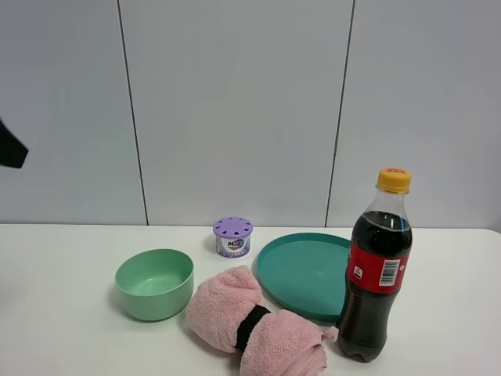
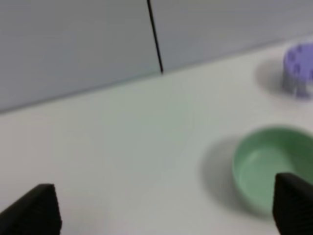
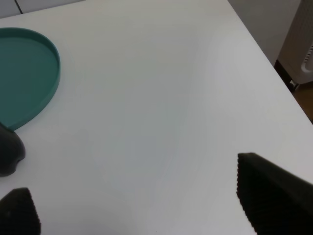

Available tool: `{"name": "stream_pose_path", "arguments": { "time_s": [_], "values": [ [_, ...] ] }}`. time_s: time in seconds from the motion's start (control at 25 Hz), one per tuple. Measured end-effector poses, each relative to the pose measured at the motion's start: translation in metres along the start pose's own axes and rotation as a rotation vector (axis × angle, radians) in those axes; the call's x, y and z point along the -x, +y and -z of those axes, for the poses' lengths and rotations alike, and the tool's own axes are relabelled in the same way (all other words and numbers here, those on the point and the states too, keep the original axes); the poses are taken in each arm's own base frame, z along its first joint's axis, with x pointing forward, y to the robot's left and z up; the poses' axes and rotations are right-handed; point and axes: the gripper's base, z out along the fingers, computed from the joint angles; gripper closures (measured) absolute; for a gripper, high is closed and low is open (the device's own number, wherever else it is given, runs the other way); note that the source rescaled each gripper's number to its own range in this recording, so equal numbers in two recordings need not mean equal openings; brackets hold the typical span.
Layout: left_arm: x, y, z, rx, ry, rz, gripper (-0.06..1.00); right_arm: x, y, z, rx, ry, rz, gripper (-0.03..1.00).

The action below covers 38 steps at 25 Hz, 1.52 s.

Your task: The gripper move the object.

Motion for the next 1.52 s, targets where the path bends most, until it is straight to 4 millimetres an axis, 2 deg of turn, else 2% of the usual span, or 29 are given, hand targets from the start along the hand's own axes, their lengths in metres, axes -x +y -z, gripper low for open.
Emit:
{"name": "stream_pose_path", "arguments": {
  "time_s": [0.12, 0.36, 0.64, 0.96, 1.12, 1.28, 1.52],
  "values": [
    [-0.013, -0.002, 0.03, -0.05, 0.065, -0.027, 0.29, 0.0, 0.0, 0.0, 0.0, 0.0, 0.0, -0.03],
    [-0.03, 0.004, 0.083, -0.027, 0.027, 0.113, 0.29, 0.0, 0.0, 0.0, 0.0, 0.0, 0.0, -0.03],
    [-0.045, 0.013, 0.123, 0.04, -0.104, 0.161, 0.29, 0.0, 0.0, 0.0, 0.0, 0.0, 0.0, -0.03],
    [-0.058, 0.021, 0.143, 0.212, -0.139, 0.258, 0.29, 0.0, 0.0, 0.0, 0.0, 0.0, 0.0, -0.03],
    [-0.066, 0.016, 0.151, 0.271, -0.147, 0.292, 0.3, 0.0, 0.0, 0.0, 0.0, 0.0, 0.0, -0.03],
    [-0.086, 0.007, 0.152, 0.315, -0.15, 0.336, 0.3, 0.0, 0.0, 0.0, 0.0, 0.0, 0.0, -0.03],
    [-0.119, -0.01, 0.151, 0.346, -0.243, 0.358, 0.3, 0.0, 0.0, 0.0, 0.0, 0.0, 0.0, -0.03]
  ]
}}
